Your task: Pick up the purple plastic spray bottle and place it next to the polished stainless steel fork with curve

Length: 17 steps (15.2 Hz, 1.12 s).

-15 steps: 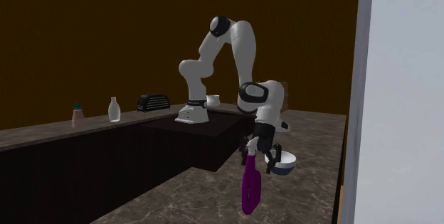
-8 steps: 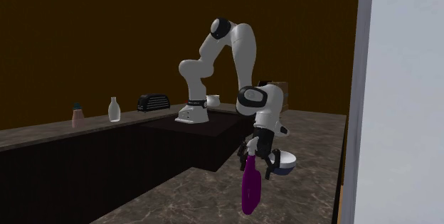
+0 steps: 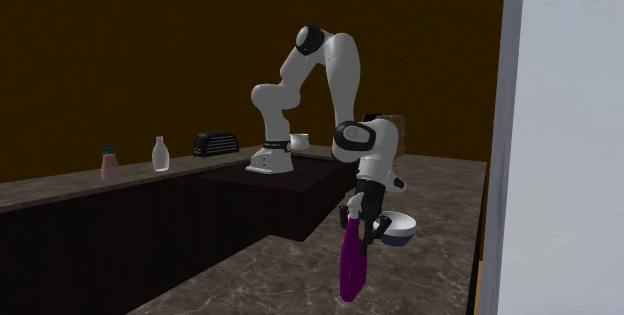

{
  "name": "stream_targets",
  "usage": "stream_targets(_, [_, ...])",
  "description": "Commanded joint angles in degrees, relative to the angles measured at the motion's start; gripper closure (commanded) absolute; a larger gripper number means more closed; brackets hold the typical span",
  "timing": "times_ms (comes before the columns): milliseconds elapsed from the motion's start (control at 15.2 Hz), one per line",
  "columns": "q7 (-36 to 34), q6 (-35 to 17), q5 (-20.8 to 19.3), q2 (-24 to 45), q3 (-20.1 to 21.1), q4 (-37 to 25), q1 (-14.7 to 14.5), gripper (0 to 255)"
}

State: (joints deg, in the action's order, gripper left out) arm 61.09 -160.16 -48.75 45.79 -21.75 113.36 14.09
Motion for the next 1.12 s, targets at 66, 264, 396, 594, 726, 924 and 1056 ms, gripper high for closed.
stream_targets(66, [0.0, 0.0, 0.0, 0.01, 0.0, 0.01, 0.0, 255])
stream_targets(264, [0.01, 0.01, 0.0, 0.01, 0.0, 0.0, 0.0, 255])
stream_targets(396, [0.79, 0.71, 0.18, -1.62, 0.16, 0.82, 0.09, 255])
stream_targets(594, [2.01, 1.82, 0.49, -4.04, 0.4, 1.98, 0.22, 255])
stream_targets(726, [2.85, 2.6, 0.74, -5.63, 0.57, 2.69, 0.32, 255])
stream_targets(924, [4.13, 3.81, 1.16, -7.99, 0.84, 3.67, 0.46, 255])
stream_targets(1056, [5.01, 4.65, 1.48, -9.55, 1.03, 4.27, 0.55, 255])
